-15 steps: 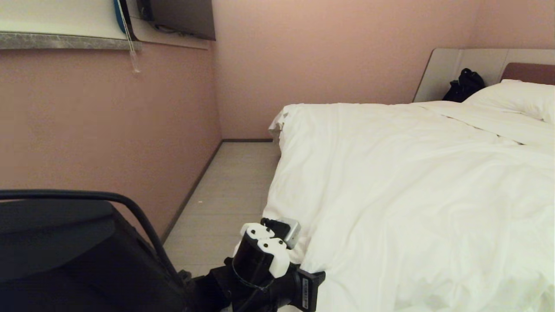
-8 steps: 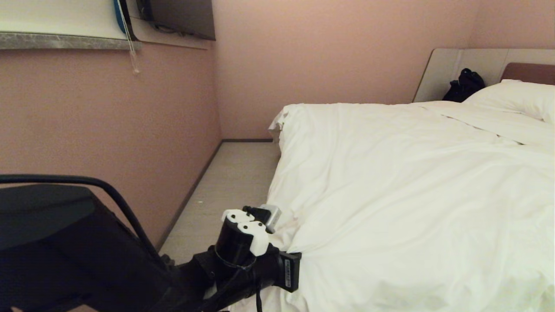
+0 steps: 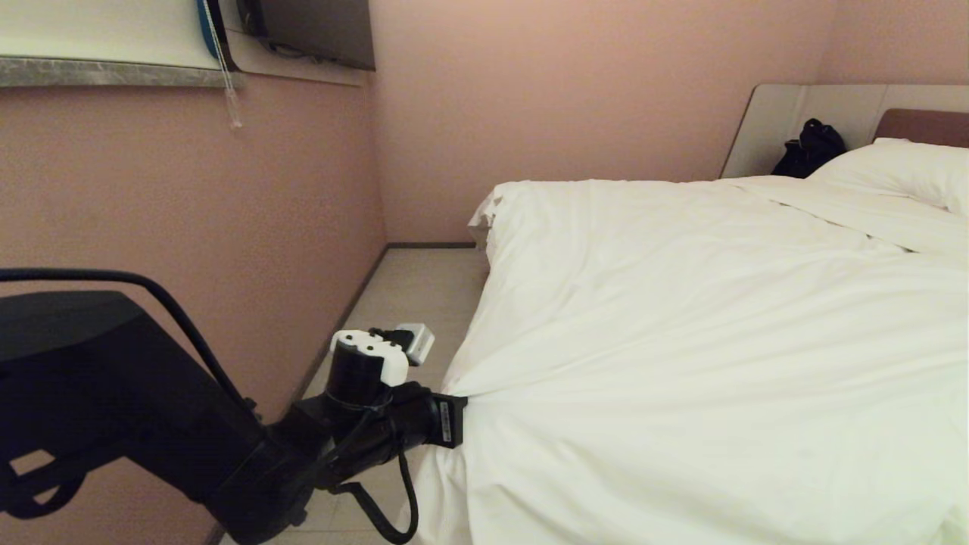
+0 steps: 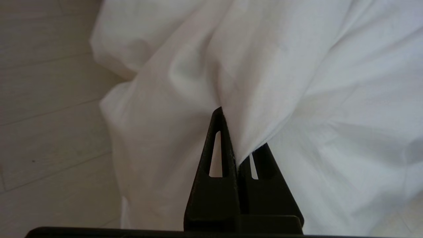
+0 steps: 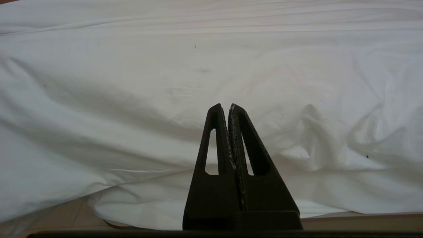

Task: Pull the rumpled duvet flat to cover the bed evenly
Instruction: Flatten the corners of the folded blanket

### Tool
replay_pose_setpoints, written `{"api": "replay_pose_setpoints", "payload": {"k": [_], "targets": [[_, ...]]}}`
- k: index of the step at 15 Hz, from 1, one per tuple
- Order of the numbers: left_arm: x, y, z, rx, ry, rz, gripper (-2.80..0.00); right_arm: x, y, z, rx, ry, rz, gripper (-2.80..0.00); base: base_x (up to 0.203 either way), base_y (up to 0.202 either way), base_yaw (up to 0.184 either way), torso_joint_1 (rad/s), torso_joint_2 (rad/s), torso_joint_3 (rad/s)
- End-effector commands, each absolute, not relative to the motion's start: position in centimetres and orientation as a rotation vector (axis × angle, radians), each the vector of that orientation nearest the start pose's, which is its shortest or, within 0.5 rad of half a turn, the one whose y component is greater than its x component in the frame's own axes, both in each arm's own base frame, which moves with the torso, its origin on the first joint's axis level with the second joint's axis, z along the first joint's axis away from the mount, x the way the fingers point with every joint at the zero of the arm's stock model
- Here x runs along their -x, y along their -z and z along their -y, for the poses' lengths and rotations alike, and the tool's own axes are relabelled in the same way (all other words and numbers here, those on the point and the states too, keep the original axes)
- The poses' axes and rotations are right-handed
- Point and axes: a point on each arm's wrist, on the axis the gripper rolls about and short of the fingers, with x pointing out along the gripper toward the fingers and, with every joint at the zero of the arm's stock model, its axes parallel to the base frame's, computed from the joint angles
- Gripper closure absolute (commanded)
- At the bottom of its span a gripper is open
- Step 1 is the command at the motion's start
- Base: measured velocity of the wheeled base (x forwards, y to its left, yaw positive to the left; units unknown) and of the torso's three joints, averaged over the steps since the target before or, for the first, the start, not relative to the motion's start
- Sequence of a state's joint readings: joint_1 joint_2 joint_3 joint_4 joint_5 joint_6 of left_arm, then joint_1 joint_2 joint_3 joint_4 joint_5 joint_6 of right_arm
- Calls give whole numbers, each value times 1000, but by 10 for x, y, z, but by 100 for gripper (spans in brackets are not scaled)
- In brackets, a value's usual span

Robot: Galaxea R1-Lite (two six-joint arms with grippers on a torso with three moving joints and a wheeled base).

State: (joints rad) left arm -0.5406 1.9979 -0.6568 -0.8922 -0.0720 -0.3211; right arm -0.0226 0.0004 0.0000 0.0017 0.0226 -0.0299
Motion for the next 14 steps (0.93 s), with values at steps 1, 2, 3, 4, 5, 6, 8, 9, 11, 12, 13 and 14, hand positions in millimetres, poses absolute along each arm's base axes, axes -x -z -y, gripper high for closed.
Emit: {"api": "replay_pose_setpoints", "payload": {"k": [1, 2, 3, 4, 5, 6, 8, 9, 11, 12, 13, 14], "targets": [[-289, -74, 166, 206, 502, -528, 0, 23, -75, -1, 31, 0, -2, 0, 0, 0, 0, 0, 0, 0], [-291, -77, 168, 208, 506, -514, 0, 23, -75, -1, 31, 0, -2, 0, 0, 0, 0, 0, 0, 0], [-294, -80, 169, 208, 508, -503, 0, 23, -75, -1, 31, -1, -2, 0, 0, 0, 0, 0, 0, 0], [-296, -82, 170, 206, 511, -495, 0, 23, -75, -1, 31, 0, -2, 0, 0, 0, 0, 0, 0, 0], [-299, -86, 170, 209, 511, -481, 0, 23, -75, -1, 31, 0, -2, 0, 0, 0, 0, 0, 0, 0], [-303, -88, 170, 209, 512, -472, 0, 23, -75, -1, 31, -2, -2, 0, 0, 0, 0, 0, 0, 0], [-308, -94, 168, 210, 512, -464, 0, 23, -75, -1, 31, 0, -2, 0, 0, 0, 0, 0, 0, 0], [-307, -92, 167, 209, 513, -474, 0, 23, -75, -1, 31, -1, -2, 0, 0, 0, 0, 0, 0, 0], [-302, -81, 168, 199, 518, -515, 0, 23, -75, -1, 31, -1, -2, 0, 0, 0, 0, 0, 0, 0], [-294, -70, 170, 188, 531, -548, 0, 23, -75, -1, 31, 0, -2, 0, 0, 0, 0, 0, 0, 0], [-287, -65, 175, 182, 552, -562, 0, 23, -75, -1, 31, -1, -2, 0, 0, 0, 0, 0, 0, 0], [-278, -61, 179, 172, 576, -585, 0, 23, -75, -1, 31, -2, -2, 0, 0, 0, 0, 0, 0, 0]]}}
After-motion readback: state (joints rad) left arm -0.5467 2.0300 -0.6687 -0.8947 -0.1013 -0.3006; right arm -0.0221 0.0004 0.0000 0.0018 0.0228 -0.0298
